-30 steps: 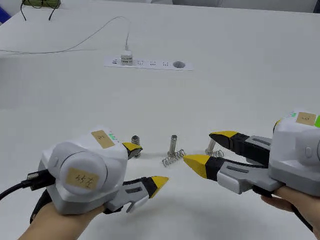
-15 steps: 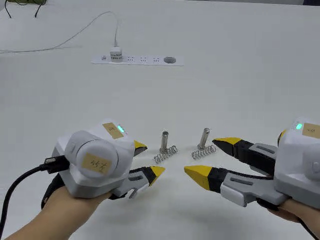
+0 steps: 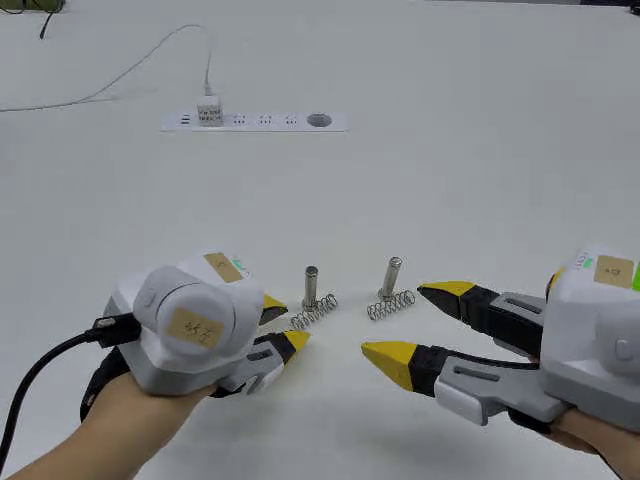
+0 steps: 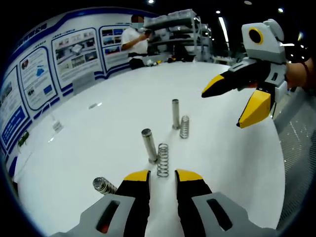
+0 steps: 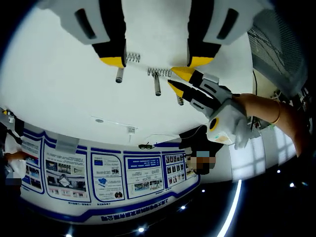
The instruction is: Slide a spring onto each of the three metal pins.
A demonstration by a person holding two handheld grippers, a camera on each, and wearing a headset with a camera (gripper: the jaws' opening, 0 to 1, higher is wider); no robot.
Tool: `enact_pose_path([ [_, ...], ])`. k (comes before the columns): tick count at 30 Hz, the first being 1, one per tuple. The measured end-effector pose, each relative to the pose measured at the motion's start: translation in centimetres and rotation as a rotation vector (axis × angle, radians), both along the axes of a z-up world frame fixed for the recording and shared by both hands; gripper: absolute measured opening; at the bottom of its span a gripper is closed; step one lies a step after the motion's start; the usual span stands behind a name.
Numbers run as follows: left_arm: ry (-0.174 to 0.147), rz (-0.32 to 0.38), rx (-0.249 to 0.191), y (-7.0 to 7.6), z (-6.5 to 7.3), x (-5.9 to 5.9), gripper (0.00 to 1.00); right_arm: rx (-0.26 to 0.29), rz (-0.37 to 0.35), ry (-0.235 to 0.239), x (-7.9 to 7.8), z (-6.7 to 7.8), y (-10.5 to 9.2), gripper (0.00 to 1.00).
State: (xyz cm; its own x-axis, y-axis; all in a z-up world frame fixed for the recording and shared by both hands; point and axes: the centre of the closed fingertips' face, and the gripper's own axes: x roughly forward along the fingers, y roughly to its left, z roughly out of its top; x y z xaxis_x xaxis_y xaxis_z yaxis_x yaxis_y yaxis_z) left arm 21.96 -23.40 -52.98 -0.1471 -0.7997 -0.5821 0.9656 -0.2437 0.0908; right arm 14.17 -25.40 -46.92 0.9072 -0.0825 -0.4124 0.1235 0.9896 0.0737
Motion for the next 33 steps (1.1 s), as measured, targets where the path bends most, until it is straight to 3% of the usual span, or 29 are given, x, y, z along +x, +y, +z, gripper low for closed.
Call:
enact_pose_path([
  [21, 0.017, -0.020, 0.033, -0.6, -1.0, -0.2, 0.12, 0.023, -0.036, 0.009, -0.6, -0.3, -0.4, 0.49],
  [26, 0.042, -0.013, 0.037, -0.6, -1.1, -0.3, 0.11, 0.025, -0.042, 0.014, -0.6, -0.3, -0.5, 0.48],
  [33, 0.134, 0.014, 0.045, -0.4, -1.1, -0.6, 0.10, 0.036, -0.043, 0.006, -0.6, -0.3, -0.5, 0.47],
])
